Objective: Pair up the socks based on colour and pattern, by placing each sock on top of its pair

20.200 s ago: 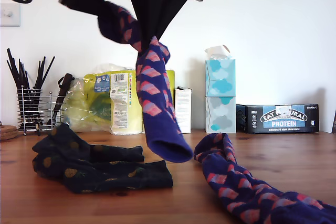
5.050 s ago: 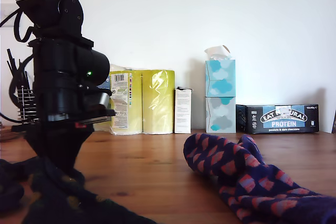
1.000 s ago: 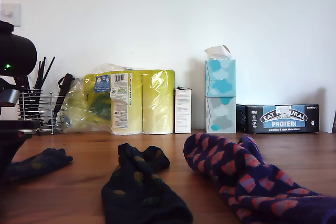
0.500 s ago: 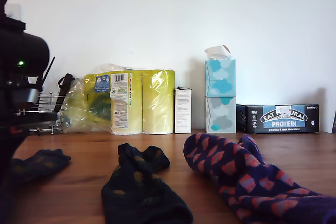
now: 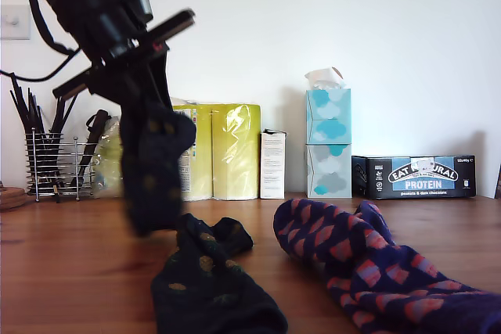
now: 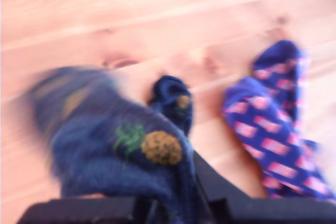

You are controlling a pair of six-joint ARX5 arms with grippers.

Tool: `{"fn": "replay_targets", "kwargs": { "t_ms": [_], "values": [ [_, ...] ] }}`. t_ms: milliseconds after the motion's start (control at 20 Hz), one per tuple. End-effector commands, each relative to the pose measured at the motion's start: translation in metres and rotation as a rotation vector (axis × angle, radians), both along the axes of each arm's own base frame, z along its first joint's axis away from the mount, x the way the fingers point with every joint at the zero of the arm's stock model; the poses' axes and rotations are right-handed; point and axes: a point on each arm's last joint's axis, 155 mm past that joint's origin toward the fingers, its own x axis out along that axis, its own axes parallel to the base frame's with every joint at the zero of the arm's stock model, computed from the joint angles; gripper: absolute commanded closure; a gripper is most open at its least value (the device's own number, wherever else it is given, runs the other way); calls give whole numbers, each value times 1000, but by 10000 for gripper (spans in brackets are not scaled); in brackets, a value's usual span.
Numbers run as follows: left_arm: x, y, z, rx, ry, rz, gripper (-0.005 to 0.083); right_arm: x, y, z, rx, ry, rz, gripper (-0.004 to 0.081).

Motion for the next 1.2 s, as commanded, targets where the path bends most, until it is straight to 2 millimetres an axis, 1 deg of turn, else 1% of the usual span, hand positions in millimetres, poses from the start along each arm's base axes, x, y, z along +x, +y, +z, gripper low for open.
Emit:
{"fn": "replay_targets", "kwargs": {
  "t_ms": [0, 100, 300, 500, 600, 700, 850, 1000, 1100, 1150],
  "values": [
    [-3, -2, 0, -5, 18, -17, 794, 1, 1, -4, -5, 3, 5, 782],
    [0, -9, 11, -28, -11, -37, 794, 1, 1, -4, -5, 3, 4, 782],
    [3, -25, 20, -70, -42, -52, 794, 1, 1, -4, -5, 3, 5, 782],
    [14, -44, 39, -160, -102, -46, 794, 1, 1, -4, -5, 3, 4, 782],
    [14, -45, 40, -162, -106, -49, 794, 1, 1, -4, -5, 4, 4, 782],
    [4, -46, 33, -152, -62, -63, 794, 1, 1, -4, -5, 4, 4, 782],
    [-28, -50, 5, -79, 63, -113, 794, 1, 1, -4, -5, 3, 5, 782],
    [-59, -70, -28, -24, 165, -189, 794, 1, 1, -4, -5, 4, 5, 782],
    [-79, -85, -42, -24, 232, -248, 794, 0, 0, -6, -10, 11, 5, 782],
    [-88, -89, -45, -21, 257, -269, 794, -1, 0, -8, -15, 18, 5, 782]
  ]
}}
